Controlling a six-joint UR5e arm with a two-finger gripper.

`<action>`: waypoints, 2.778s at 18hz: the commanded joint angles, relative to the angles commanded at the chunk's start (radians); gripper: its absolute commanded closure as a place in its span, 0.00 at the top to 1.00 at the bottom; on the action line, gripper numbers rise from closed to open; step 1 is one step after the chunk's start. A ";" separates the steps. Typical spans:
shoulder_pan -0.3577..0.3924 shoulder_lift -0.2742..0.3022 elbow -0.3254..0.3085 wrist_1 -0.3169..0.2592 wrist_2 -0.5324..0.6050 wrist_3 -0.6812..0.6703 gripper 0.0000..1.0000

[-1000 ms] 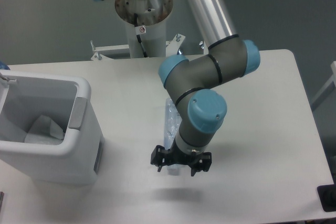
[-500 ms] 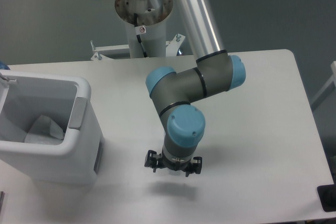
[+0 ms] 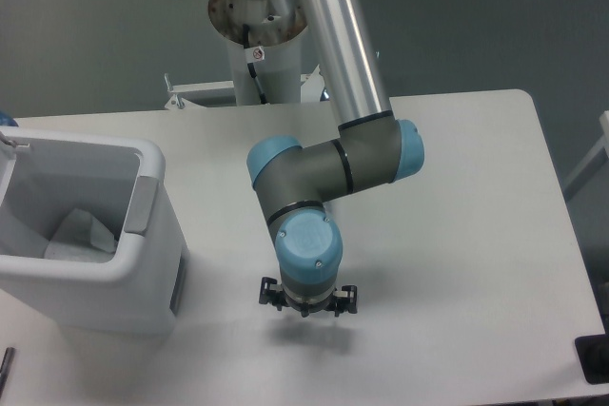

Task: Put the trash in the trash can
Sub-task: 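Reposition the gripper above the bottle's cap end, then lower and close the gripper around the bottle near its cap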

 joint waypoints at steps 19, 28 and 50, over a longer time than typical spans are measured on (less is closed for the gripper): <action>0.000 0.012 -0.012 -0.002 0.014 -0.095 0.29; 0.002 0.028 0.002 -0.003 0.008 -0.121 0.04; 0.103 0.293 0.196 0.043 -0.330 -0.092 0.05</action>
